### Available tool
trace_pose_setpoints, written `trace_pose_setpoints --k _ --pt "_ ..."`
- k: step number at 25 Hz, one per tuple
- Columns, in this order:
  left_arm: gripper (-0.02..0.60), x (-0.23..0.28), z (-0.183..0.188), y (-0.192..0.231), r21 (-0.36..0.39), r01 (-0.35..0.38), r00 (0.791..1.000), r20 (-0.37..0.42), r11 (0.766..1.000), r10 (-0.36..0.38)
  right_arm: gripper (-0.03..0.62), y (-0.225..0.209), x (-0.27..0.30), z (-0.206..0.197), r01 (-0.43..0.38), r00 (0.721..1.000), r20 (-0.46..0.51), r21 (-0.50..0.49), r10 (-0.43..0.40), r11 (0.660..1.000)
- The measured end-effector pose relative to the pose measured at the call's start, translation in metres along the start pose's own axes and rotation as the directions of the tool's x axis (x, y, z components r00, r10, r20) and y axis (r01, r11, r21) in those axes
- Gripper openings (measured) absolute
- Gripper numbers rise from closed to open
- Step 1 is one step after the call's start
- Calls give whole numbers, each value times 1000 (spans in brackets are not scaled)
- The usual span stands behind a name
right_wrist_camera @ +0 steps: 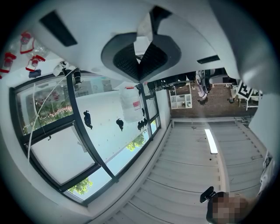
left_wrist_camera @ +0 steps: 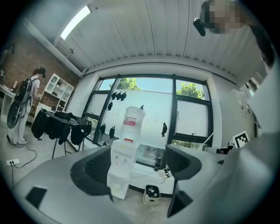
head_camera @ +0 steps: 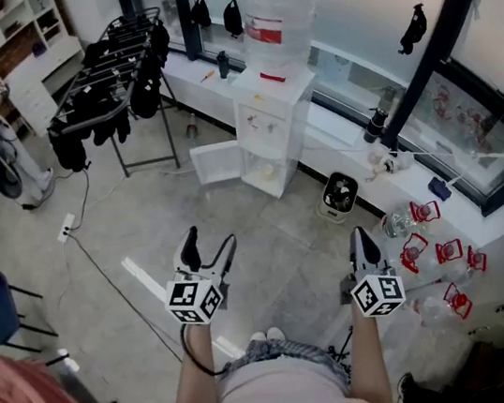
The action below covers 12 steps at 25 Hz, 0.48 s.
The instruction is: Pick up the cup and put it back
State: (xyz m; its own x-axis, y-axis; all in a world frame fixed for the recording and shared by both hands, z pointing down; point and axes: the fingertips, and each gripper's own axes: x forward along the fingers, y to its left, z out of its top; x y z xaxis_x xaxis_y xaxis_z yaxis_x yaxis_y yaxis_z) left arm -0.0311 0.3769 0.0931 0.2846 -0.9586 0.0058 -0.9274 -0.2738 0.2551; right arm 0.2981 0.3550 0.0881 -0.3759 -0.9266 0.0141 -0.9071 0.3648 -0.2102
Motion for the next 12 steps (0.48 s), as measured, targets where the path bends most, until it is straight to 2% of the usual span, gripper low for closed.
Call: trace_pose_setpoints --k 12 --pt "376 -4 1 10 37 14 1000 17 999 -14 17 9 -6 -11 10 1000 23 11 -10 1000"
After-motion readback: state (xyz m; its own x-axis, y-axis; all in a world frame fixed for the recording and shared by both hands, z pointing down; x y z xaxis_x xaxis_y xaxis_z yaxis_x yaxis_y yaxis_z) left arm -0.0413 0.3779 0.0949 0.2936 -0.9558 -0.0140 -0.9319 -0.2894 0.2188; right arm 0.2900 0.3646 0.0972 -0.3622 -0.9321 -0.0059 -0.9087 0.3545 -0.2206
